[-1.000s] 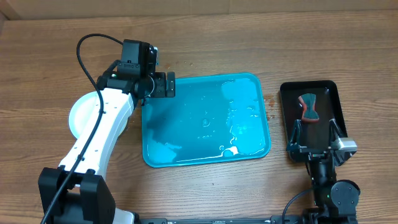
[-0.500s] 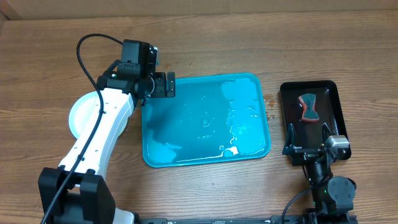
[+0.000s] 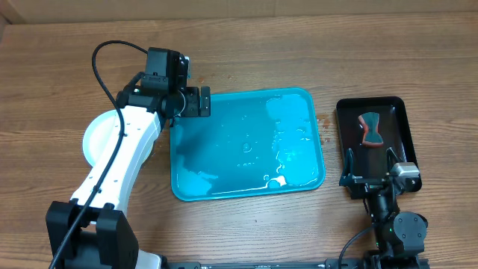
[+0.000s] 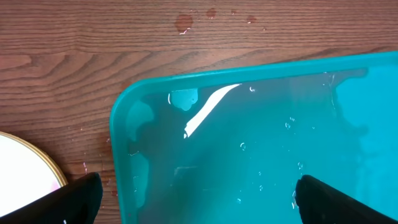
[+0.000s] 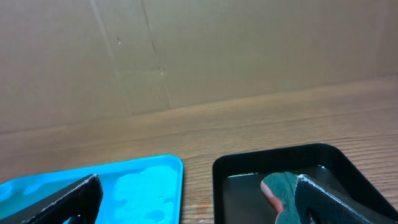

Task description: Clean dirty plates on tray and stack at the side

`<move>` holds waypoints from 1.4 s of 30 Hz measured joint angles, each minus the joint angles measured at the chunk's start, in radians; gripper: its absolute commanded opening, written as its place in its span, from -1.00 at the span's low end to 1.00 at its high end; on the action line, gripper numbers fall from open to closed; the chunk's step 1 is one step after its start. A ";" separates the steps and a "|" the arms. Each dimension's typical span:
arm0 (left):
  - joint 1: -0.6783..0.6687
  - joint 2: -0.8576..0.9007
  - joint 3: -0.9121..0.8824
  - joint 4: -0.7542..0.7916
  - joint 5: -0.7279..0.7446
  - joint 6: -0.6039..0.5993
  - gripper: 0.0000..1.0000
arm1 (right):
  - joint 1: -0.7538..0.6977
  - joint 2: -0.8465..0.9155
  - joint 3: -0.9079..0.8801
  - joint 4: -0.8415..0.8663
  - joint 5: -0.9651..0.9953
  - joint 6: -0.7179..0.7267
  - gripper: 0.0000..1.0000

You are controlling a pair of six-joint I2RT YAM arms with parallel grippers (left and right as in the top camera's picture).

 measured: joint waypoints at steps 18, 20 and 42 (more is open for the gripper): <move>0.008 -0.432 -0.372 0.378 -0.029 0.059 0.99 | 0.003 0.000 0.000 -0.001 -0.001 0.000 1.00; 0.023 -0.555 -0.514 0.494 -0.026 0.073 1.00 | 0.003 0.000 0.000 -0.001 -0.001 0.000 1.00; 0.130 -1.435 -1.305 0.787 0.010 0.225 1.00 | 0.004 0.000 0.000 0.000 0.000 0.000 1.00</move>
